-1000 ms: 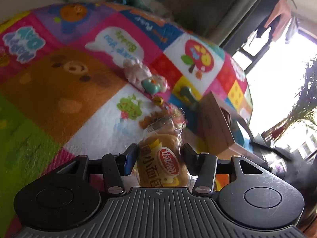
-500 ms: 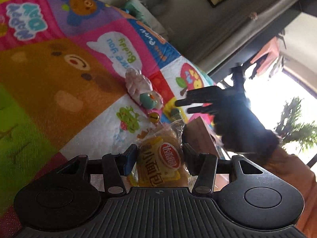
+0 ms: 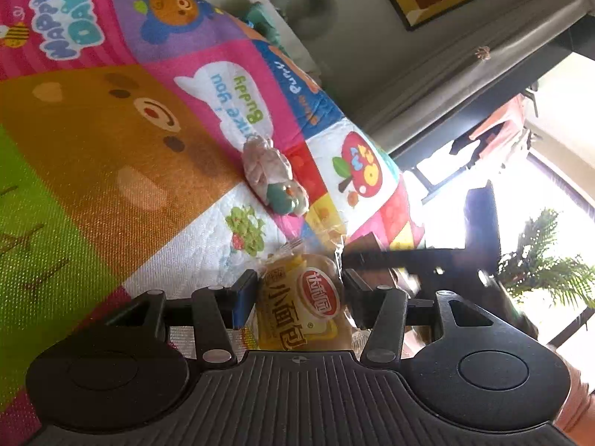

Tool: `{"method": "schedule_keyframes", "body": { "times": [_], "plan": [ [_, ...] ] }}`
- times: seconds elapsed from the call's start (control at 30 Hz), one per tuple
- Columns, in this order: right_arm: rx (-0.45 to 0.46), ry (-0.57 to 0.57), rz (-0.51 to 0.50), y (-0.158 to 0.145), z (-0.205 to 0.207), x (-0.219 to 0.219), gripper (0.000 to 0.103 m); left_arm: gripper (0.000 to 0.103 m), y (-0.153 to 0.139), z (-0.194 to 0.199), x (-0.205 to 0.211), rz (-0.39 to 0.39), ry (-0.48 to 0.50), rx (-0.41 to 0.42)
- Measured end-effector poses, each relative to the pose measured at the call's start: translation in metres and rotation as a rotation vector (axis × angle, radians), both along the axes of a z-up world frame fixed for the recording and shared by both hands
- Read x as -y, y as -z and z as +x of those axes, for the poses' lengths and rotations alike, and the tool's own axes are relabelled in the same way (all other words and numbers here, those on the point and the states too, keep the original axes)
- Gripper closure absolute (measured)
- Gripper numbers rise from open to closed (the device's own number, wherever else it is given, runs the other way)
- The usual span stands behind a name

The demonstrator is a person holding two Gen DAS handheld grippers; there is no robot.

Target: Organize objects

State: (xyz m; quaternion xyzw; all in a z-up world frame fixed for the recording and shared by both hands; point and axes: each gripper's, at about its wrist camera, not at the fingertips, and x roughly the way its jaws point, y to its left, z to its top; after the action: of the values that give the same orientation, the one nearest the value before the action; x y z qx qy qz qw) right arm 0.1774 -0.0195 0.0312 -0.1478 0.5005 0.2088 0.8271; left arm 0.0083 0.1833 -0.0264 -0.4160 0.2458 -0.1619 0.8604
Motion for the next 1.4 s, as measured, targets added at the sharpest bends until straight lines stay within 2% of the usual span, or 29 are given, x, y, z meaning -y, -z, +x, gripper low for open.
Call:
{"method": "schedule_keyframes", "body": {
  "times": [0.1, 0.23, 0.3, 0.37, 0.43, 0.57, 0.63, 0.7, 0.8, 0.9, 0.93, 1.03, 1.2, 1.33, 1.4],
  "plan": [
    [-0.044, -0.053, 0.029, 0.006, -0.04, 0.004, 0.081, 0.048, 0.0, 0.001, 0.001, 0.003, -0.003, -0.002],
    [-0.002, -0.123, 0.023, 0.003, -0.096, 0.014, 0.081, 0.048, 0.0, 0.0, 0.001, 0.009, -0.012, -0.001],
    [0.063, -0.147, 0.019, -0.003, -0.125, 0.022, 0.078, 0.048, 0.0, 0.0, 0.001, 0.011, -0.014, -0.002],
    [0.132, -0.16, 0.02, -0.008, -0.144, 0.029, 0.063, 0.048, -0.001, 0.0, 0.002, 0.018, -0.017, -0.002],
    [0.178, -0.147, 0.069, -0.014, -0.164, 0.037, 0.044, 0.048, -0.003, -0.001, 0.004, 0.038, -0.02, -0.004],
    [0.16, -0.087, 0.227, -0.011, -0.179, 0.044, 0.029, 0.048, -0.011, -0.009, 0.011, 0.091, -0.039, -0.018],
    [0.151, -0.069, 0.272, -0.002, -0.177, 0.037, 0.028, 0.048, -0.015, -0.016, 0.012, 0.1, -0.048, -0.038],
    [0.168, -0.088, 0.275, 0.008, -0.175, 0.025, 0.028, 0.048, -0.022, -0.026, 0.012, 0.124, -0.053, -0.047],
    [0.223, -0.106, 0.254, 0.017, -0.176, 0.012, 0.028, 0.048, -0.039, -0.043, 0.015, 0.216, -0.07, -0.064],
    [0.248, -0.126, 0.245, 0.02, -0.179, 0.011, 0.051, 0.048, -0.051, -0.057, 0.023, 0.287, -0.062, -0.081],
    [0.245, -0.131, 0.241, 0.02, -0.18, 0.014, 0.051, 0.048, -0.054, -0.061, 0.027, 0.309, -0.051, -0.085],
    [0.247, -0.135, 0.265, 0.014, -0.191, 0.034, 0.051, 0.048, -0.059, -0.07, 0.041, 0.363, -0.027, -0.098],
    [0.293, -0.107, 0.278, -0.003, -0.226, 0.09, 0.051, 0.048, -0.06, -0.072, 0.068, 0.389, 0.033, -0.124],
    [0.374, -0.096, 0.151, 0.003, -0.254, 0.129, 0.049, 0.048, -0.062, -0.065, 0.098, 0.41, 0.103, -0.111],
    [0.437, -0.07, 0.068, 0.009, -0.266, 0.145, 0.041, 0.048, -0.063, -0.062, 0.111, 0.414, 0.133, -0.107]
  ]
}}
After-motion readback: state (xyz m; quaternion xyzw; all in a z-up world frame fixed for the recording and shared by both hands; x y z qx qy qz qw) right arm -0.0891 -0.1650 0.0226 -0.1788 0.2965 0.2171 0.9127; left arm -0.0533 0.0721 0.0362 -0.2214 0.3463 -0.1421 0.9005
